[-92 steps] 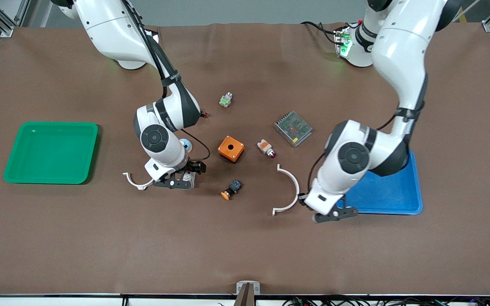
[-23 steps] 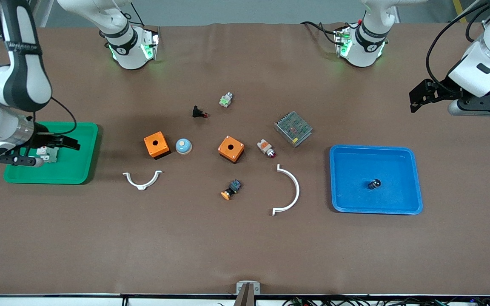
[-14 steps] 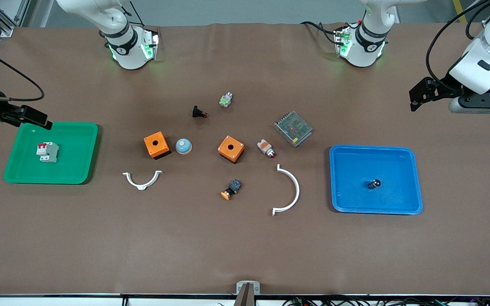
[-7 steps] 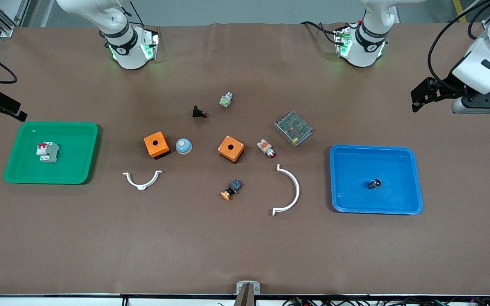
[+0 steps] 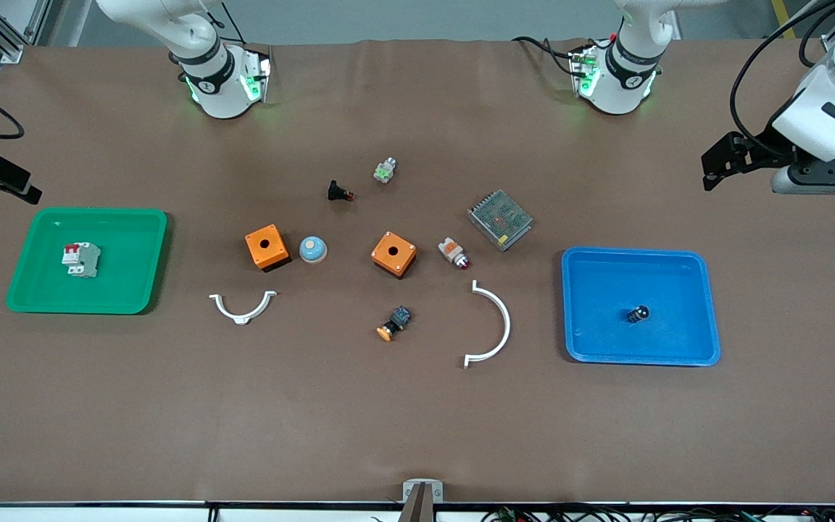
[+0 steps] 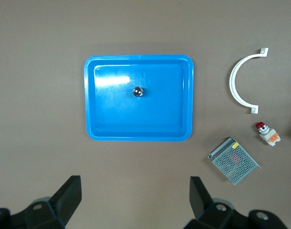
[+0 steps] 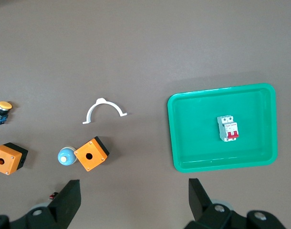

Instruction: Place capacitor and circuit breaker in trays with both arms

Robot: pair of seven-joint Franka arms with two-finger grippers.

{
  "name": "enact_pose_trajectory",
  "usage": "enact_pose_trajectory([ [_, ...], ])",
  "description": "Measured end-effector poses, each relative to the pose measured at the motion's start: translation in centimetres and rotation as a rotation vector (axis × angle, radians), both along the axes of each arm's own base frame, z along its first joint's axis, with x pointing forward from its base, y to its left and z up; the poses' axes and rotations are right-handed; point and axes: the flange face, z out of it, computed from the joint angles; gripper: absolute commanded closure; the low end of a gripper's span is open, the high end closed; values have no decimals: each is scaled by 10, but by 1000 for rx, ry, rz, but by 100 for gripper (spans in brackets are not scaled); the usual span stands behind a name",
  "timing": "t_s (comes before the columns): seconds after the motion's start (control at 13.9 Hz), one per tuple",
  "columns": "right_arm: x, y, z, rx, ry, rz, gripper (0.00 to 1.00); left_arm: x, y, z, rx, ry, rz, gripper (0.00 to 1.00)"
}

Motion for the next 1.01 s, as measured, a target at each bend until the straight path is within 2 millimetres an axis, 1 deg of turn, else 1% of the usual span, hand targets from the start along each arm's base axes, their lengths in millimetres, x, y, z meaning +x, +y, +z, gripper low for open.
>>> enact_pose_trajectory([
  [0.14, 0, -2, 1, 0, -3, -4, 0, 0, 0, 1, 0, -1, 1, 0],
  [0.29, -1, -10, 4, 0, -9, -19, 0, 0, 1, 2, -1, -4, 1, 0],
  [0.36, -1, -11, 4, 0, -9, -20, 0, 0, 1, 2, -1, -5, 1, 0],
  [0.58, 1, -2, 2, 1, -6, -3, 0, 0, 1, 4, -1, -8, 2, 0],
  [0.79, 2, -10, 1, 2, -4, -17, 0, -1, 1, 4, 0, 4, 3, 0],
  [1.01, 2, -9, 1, 1, -3, -14, 0, -4, 2, 7, 4, 25, 3, 0],
])
